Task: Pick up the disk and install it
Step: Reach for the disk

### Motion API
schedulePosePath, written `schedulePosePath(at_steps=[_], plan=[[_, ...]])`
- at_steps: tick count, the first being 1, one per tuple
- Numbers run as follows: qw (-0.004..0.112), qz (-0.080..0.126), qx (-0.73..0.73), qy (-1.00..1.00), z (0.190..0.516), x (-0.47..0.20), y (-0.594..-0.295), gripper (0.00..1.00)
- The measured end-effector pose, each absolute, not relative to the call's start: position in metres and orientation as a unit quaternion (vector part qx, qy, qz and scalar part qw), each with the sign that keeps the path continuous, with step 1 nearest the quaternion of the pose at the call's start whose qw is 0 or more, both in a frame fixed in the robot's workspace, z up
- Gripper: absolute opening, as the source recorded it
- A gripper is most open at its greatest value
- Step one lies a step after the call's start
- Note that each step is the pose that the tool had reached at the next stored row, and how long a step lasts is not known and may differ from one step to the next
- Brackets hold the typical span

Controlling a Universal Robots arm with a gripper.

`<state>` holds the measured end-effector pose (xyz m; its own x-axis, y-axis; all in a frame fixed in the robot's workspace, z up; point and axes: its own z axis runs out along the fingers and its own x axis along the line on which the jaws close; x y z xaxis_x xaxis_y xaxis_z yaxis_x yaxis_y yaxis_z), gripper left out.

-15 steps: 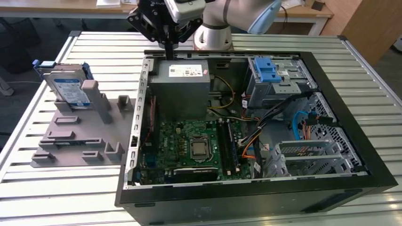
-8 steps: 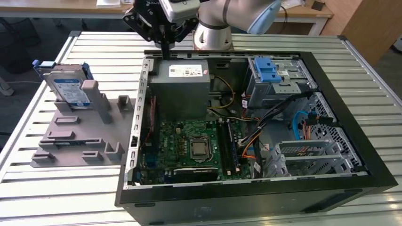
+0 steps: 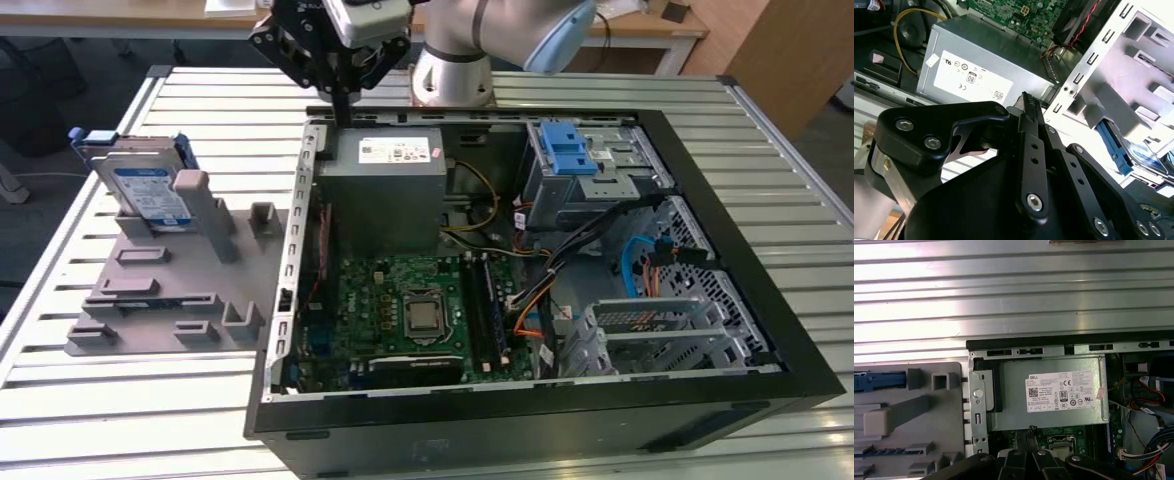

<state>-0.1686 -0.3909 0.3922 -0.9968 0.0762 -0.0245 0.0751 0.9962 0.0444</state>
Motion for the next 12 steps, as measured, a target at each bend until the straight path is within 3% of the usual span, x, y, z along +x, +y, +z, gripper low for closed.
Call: schedulePosePath(at_steps=[12], plan=[[0.013, 0.022, 0.038, 0.999, 0.392, -0.181, -0.39, 0.11]])
